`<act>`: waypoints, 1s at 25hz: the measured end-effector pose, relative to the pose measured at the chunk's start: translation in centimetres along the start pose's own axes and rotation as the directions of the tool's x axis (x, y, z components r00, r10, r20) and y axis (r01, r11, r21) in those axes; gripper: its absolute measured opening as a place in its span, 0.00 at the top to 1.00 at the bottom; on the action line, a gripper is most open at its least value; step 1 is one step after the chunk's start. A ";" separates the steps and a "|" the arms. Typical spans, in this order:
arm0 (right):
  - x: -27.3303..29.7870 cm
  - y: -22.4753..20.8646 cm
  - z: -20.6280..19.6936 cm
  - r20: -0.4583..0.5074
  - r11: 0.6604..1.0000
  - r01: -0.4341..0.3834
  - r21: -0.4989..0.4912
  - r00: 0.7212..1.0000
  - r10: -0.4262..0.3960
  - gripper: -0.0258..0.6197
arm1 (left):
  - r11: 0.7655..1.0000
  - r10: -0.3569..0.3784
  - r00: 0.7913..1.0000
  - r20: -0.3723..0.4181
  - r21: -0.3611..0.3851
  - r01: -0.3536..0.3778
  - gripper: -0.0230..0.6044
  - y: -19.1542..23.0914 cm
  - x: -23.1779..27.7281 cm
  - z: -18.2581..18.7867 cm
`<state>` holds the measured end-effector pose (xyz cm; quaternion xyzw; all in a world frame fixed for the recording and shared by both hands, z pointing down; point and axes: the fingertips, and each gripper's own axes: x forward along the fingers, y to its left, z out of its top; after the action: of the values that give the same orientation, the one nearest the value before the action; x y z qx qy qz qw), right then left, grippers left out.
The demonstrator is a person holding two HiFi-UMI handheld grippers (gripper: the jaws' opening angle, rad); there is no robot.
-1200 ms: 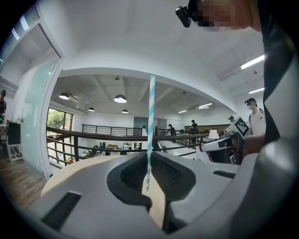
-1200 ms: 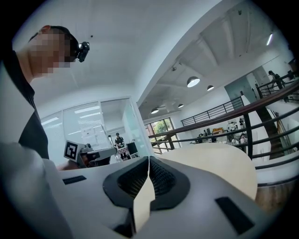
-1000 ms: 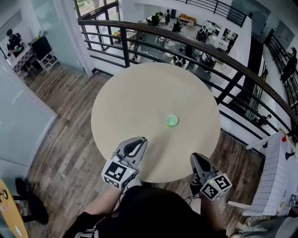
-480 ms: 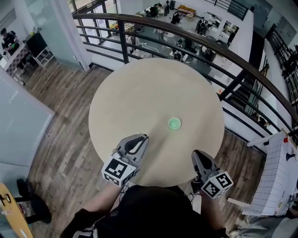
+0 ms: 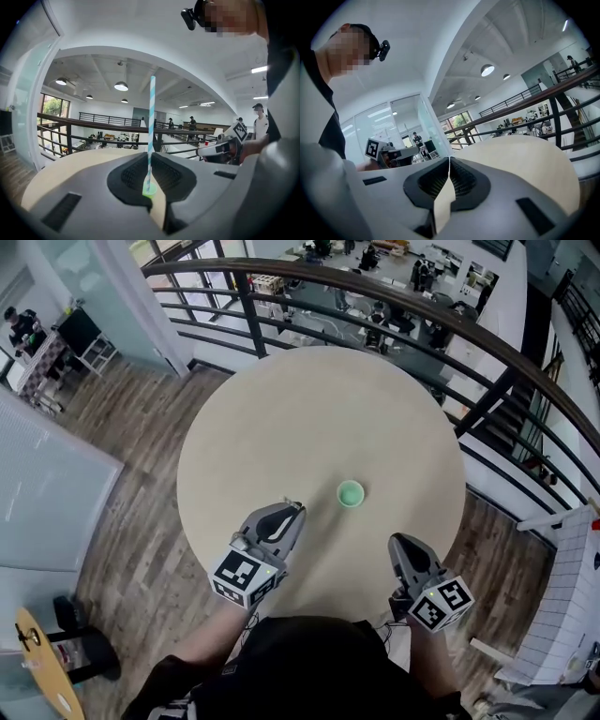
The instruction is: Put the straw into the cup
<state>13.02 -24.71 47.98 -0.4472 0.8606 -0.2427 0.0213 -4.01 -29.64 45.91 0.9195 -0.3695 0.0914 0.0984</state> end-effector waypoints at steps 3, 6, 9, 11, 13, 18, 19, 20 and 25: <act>0.5 -2.0 -0.3 -0.015 1.000 -0.005 0.019 1.000 0.005 0.92 | 1.000 -0.005 1.000 -0.031 -0.007 0.005 0.92 0.0 2.6 -0.9; 0.6 -2.9 -1.1 -0.036 0.999 -0.011 0.042 0.999 0.012 0.92 | 1.000 -0.013 0.998 -0.056 -0.025 0.012 0.92 -0.1 4.4 -2.1; 0.9 -3.6 -1.8 -0.048 0.999 -0.015 0.052 0.999 0.017 0.92 | 0.999 -0.022 0.997 -0.070 -0.043 0.019 0.92 0.1 6.2 -3.2; 1.0 -4.1 -2.1 -0.049 0.998 -0.011 0.060 0.999 0.014 0.92 | 0.998 -0.034 0.996 -0.082 -0.057 0.029 0.92 0.0 7.4 -4.0; 1.0 -4.6 -2.4 -0.049 0.997 -0.005 0.071 0.999 0.009 0.92 | 0.997 -0.045 0.994 -0.096 -0.072 0.039 0.92 -0.1 8.3 -4.8; 1.1 -5.5 -3.1 -0.055 0.996 -0.002 0.085 0.998 0.006 0.92 | 0.995 -0.052 0.991 -0.125 -0.096 0.040 0.92 0.3 10.5 -6.6; 1.1 -5.6 -3.2 -0.057 0.996 -0.001 0.088 0.998 0.006 0.92 | 0.994 -0.049 0.991 -0.128 -0.103 0.036 0.92 0.5 10.9 -7.0; 1.1 -5.6 -3.4 -0.058 0.996 -0.001 0.092 0.998 0.006 0.92 | 0.993 -0.046 0.991 -0.130 -0.111 0.031 0.92 0.6 11.3 -7.3; 1.0 -6.1 -4.5 -0.072 0.994 0.004 0.112 0.997 0.004 0.92 | 0.988 -0.047 0.988 -0.149 -0.153 0.024 0.92 1.0 13.3 -9.3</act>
<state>15.94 -26.61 54.80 -0.4362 0.8460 -0.3063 0.0153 3.88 -36.80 58.20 0.9062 -0.3503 0.1314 0.1970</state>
